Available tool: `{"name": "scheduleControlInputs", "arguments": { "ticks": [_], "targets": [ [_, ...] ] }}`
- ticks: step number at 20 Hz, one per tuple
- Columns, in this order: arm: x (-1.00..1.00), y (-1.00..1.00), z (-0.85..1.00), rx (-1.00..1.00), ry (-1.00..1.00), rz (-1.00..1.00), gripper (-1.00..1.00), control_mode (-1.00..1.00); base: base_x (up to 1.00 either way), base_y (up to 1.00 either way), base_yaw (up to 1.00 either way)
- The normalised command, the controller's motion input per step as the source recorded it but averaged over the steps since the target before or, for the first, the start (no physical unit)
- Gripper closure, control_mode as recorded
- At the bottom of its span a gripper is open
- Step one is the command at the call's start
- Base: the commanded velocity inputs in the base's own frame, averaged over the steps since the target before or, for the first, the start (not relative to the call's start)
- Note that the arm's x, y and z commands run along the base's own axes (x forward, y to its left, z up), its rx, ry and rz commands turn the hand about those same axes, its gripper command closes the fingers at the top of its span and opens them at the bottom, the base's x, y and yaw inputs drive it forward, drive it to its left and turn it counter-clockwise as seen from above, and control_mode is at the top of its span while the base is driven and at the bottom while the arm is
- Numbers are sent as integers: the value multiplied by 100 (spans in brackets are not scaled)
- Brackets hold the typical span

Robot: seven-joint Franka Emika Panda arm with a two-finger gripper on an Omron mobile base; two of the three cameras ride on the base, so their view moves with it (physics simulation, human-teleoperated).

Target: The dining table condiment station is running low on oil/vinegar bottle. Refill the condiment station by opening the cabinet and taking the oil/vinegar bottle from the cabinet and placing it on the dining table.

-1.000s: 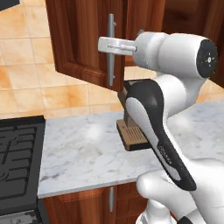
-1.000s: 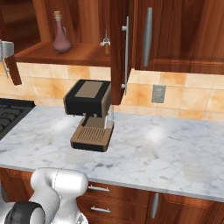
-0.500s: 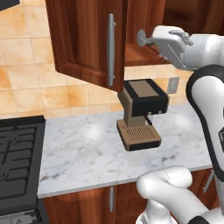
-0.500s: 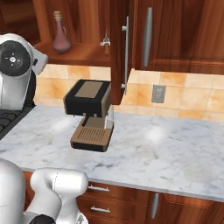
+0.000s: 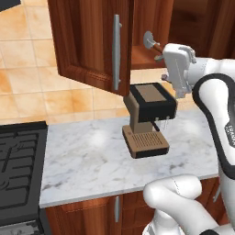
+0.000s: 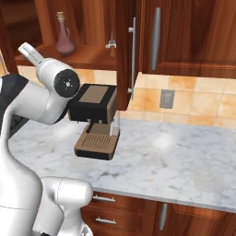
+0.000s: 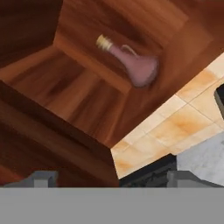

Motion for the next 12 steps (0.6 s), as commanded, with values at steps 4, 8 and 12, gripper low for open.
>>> {"name": "scheduleControlInputs", "arguments": {
  "ticks": [4, 8, 12],
  "targets": [
    [93, 34, -36, 12, 22, 0, -100, -100, 0, 0, 0],
    [47, 86, -18, 3, 16, 0, -100, -100, 0, 0, 0],
    [-4, 99, -8, 0, 8, 10, -100, -100, 0, 0, 0]
  ]
}}
